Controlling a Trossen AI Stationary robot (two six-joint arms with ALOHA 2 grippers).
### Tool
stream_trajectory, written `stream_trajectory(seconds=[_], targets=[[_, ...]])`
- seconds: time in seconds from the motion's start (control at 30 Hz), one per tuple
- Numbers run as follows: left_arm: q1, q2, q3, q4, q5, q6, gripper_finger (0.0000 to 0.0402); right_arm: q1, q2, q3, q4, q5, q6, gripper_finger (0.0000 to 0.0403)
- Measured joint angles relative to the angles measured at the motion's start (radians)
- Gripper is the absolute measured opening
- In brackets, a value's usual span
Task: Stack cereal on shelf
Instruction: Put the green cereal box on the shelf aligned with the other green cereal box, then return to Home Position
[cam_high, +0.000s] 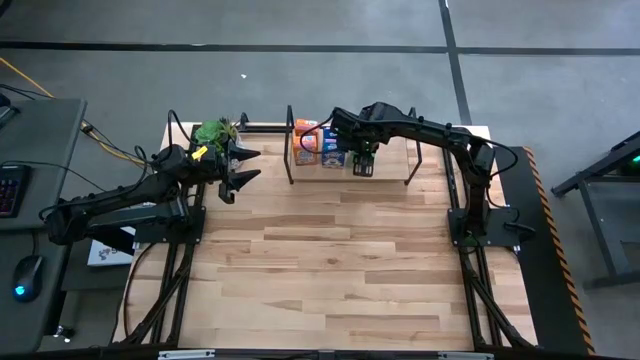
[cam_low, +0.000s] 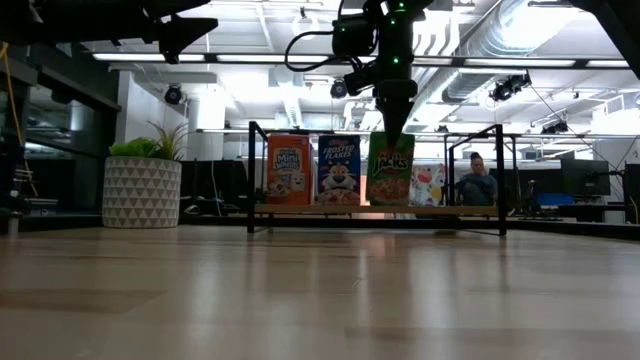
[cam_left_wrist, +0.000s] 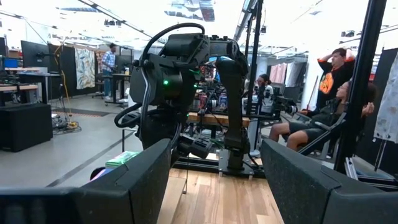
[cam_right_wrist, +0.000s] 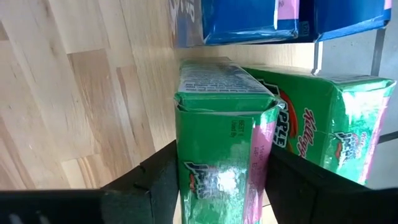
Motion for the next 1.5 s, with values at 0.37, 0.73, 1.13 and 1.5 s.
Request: stream_trajectory(seconds=[0.37, 0.73, 1.13, 1.5], targets=[[0.0, 0.0, 0.0, 0.0, 0.0, 0.0, 0.0241, 0.0, 0.0, 0.0, -0.001, 0.08, -0.015, 0.0265], [0.0, 0.0, 0.0, 0.0, 0.0, 0.026, 0.0241, 0.0, 0.0, 0.153, -0.141, 0.077, -0.047, 0.0268], [0.002, -0.059, 0.0, -0.105, 0.076, 0.098, 0.0241, -0.039, -0.267, 0.039, -0.053, -0.304, 0.091, 0.0268], [-0.088, -0.19, -0.195, -0.091, 0.034, -0.021, 0.0174, 0.014, -0.747, -0.546, 0.419, -0.281, 0.211, 0.0268]])
